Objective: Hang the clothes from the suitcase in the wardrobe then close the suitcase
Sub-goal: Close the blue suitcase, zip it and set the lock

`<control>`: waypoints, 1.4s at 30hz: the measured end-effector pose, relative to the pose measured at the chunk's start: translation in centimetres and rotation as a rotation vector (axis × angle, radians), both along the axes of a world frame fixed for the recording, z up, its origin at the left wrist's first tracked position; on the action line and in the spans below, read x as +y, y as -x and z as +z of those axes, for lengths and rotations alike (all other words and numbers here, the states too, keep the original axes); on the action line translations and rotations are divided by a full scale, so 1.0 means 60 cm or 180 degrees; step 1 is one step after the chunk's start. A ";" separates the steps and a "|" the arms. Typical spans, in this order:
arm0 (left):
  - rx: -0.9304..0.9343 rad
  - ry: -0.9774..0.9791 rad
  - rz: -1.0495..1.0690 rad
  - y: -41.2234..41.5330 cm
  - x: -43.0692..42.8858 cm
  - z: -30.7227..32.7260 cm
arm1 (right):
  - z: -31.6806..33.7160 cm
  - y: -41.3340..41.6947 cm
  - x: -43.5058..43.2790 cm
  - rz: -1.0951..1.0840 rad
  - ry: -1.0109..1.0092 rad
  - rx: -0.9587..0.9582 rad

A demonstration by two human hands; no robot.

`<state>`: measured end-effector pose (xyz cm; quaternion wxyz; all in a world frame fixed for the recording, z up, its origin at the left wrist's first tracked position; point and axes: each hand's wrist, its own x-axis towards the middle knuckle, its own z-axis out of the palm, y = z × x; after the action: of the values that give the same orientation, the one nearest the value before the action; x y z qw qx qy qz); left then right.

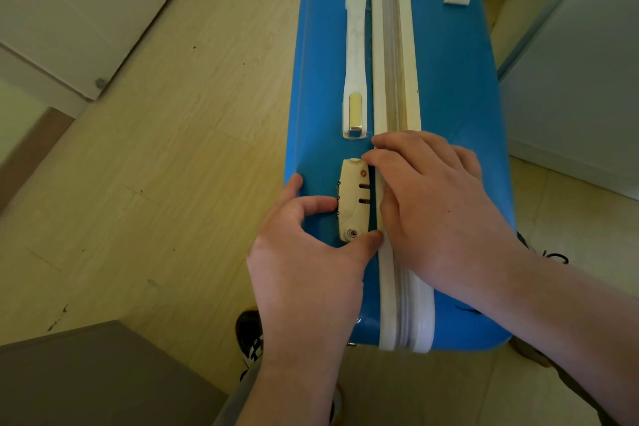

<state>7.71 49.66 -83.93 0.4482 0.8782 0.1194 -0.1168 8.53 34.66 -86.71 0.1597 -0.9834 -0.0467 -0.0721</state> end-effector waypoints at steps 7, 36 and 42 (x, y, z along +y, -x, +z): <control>0.0034 0.0056 0.0048 0.003 -0.002 0.000 | 0.003 0.001 0.000 0.0006 -0.0022 0.0060; -0.0092 0.0215 0.0113 0.005 -0.003 -0.004 | -0.001 -0.001 0.002 -0.0024 0.0018 -0.0054; -0.0071 0.0204 0.0090 0.004 -0.001 -0.007 | -0.001 -0.001 0.001 -0.0036 0.0035 -0.0054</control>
<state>7.49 49.57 -84.34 0.4790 0.8629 0.1230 -0.1044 8.59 34.74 -86.79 0.1535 -0.9839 -0.0428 -0.0811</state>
